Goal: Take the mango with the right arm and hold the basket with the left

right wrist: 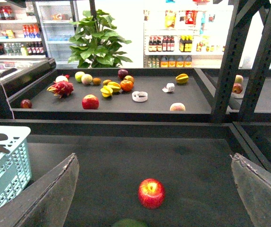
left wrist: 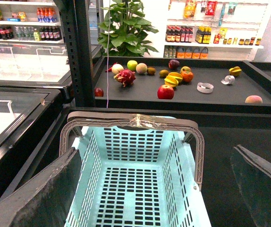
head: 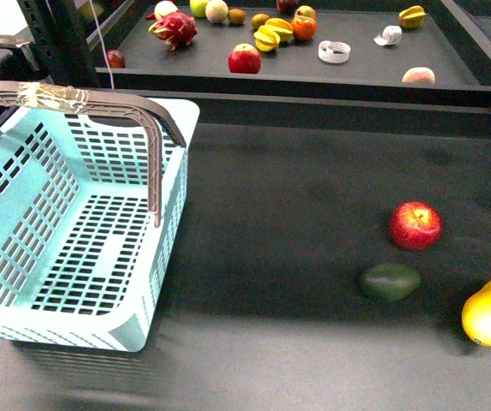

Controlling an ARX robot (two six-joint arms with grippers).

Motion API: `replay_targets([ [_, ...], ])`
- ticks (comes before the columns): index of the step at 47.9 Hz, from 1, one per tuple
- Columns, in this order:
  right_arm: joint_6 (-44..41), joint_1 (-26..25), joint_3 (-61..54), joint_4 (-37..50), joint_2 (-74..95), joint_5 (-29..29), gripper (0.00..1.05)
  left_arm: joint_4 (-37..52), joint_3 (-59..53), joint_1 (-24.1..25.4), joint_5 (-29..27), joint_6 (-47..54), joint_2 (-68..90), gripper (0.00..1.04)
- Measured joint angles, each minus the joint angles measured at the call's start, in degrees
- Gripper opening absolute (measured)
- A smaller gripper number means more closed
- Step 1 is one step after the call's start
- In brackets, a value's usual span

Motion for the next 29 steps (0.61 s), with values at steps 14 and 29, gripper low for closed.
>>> replay_targets([
  [14, 0.0, 0.0, 0.0, 0.0, 0.0, 0.0, 0.96, 0.0, 0.0, 0.0, 0.0, 0.0, 0.0, 0.99],
  [29, 0.0, 0.0, 0.0, 0.0, 0.0, 0.0, 0.96, 35.15, 3.04, -0.52, -2.97, -21.46, 44.92, 0.99],
])
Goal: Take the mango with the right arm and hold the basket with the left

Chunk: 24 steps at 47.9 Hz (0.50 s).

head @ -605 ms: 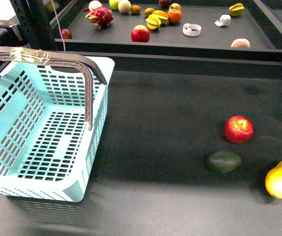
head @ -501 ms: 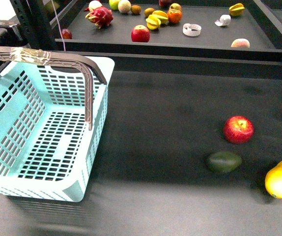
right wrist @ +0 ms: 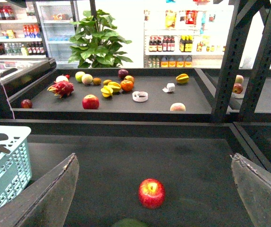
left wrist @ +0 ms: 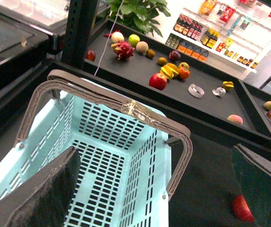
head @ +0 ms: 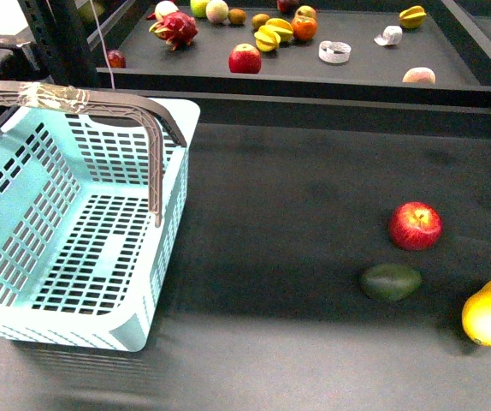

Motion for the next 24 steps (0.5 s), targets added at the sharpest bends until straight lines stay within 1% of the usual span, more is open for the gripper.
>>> replay_targets([
  [4, 0.0, 0.0, 0.0, 0.0, 0.0, 0.0, 0.96, 8.48, 4.02, 0.94, 1.03, -4.79, 15.26, 0.99],
  [8, 0.0, 0.0, 0.0, 0.0, 0.0, 0.0, 0.96, 12.98, 8.39, 1.27, 1.07, -8.44, 27.69, 0.99],
  [14, 0.0, 0.0, 0.0, 0.0, 0.0, 0.0, 0.96, 14.88, 14.93, 0.9, 1.01, -14.27, 41.66, 0.99],
  [17, 0.0, 0.0, 0.0, 0.0, 0.0, 0.0, 0.96, 15.93, 18.91, 0.55, -0.59, -16.9, 47.91, 0.99],
  [19, 0.0, 0.0, 0.0, 0.0, 0.0, 0.0, 0.96, 17.51, 22.25, -0.07, -0.92, -19.3, 52.41, 0.99],
  [24, 0.0, 0.0, 0.0, 0.0, 0.0, 0.0, 0.96, 16.04, 30.18, -2.56, -1.03, -23.45, 59.52, 0.99],
])
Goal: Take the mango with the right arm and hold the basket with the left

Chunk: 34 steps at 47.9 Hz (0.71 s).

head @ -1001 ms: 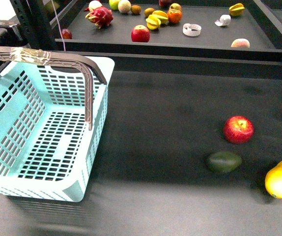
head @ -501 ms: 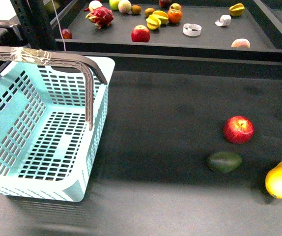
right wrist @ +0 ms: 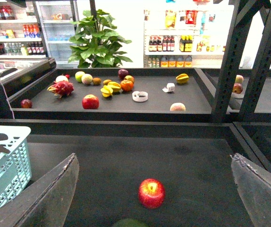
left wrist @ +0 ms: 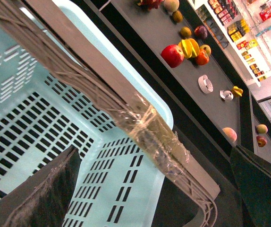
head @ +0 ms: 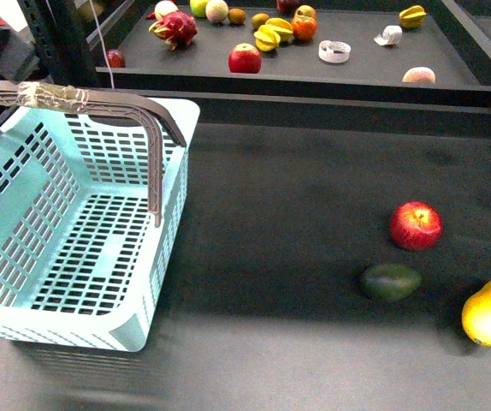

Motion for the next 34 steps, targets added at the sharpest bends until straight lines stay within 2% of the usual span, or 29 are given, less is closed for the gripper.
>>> replay_targets([
  [10, 0.0, 0.0, 0.0, 0.0, 0.0, 0.0, 0.96, -3.69, 11.19, -3.32, -1.27, -3.08, 8.22, 0.99],
  [25, 0.0, 0.0, 0.0, 0.0, 0.0, 0.0, 0.96, -7.58, 20.76, -3.5, -3.63, -4.39, 17.14, 0.99],
  [27, 0.0, 0.0, 0.0, 0.0, 0.0, 0.0, 0.96, -7.93, 20.92, -3.52, -3.78, -4.52, 17.38, 0.95],
  [34, 0.0, 0.0, 0.0, 0.0, 0.0, 0.0, 0.96, -8.98, 21.22, -4.24, -3.69, -4.72, 17.59, 0.72],
])
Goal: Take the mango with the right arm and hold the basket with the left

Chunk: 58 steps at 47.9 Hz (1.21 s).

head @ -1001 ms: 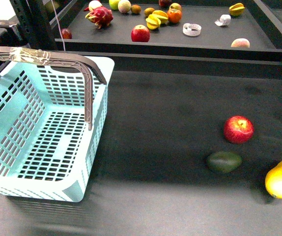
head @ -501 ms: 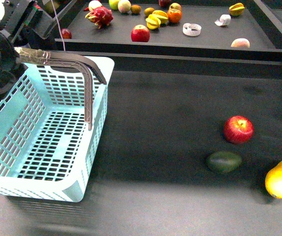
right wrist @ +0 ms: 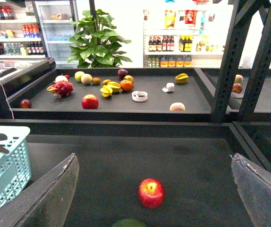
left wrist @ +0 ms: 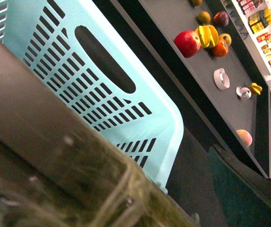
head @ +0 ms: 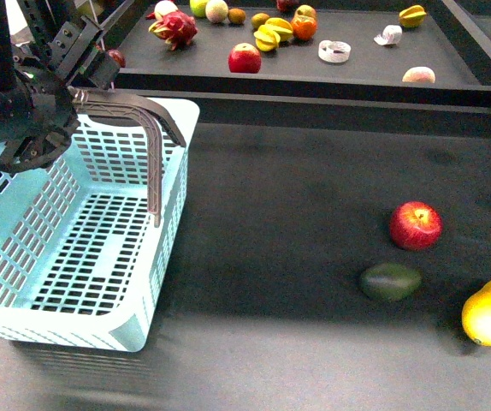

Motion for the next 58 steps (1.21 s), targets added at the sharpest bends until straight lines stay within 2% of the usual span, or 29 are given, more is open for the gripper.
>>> replay_targets([
  [5, 0.0, 0.0, 0.0, 0.0, 0.0, 0.0, 0.96, -0.74, 0.02, -1.18, 0.09, -1.6, -0.55, 0.51],
  [11, 0.0, 0.0, 0.0, 0.0, 0.0, 0.0, 0.96, -2.71, -1.29, -2.64, 1.51, -4.46, -2.71, 0.36],
  [18, 0.0, 0.0, 0.0, 0.0, 0.0, 0.0, 0.96, -2.69, -5.84, -4.7, 3.15, -1.88, -5.97, 0.19],
  [27, 0.0, 0.0, 0.0, 0.0, 0.0, 0.0, 0.96, -0.04, -14.27, -7.1, 7.3, 2.47, -14.78, 0.19],
  [33, 0.0, 0.0, 0.0, 0.0, 0.0, -0.02, 0.96, 2.49, -20.63, -9.25, 11.69, 7.87, -20.68, 0.18],
  [43, 0.0, 0.0, 0.0, 0.0, 0.02, 0.0, 0.96, 5.99, -25.14, -9.7, 21.4, 15.93, -23.69, 0.18],
  [52, 0.0, 0.0, 0.0, 0.0, 0.0, 0.0, 0.96, 8.07, -28.33, -13.29, 25.83, 21.99, -27.23, 0.18],
  [58, 0.0, 0.0, 0.0, 0.0, 0.0, -0.02, 0.96, 7.87, -28.74, -15.5, 25.83, 25.09, -28.22, 0.18],
])
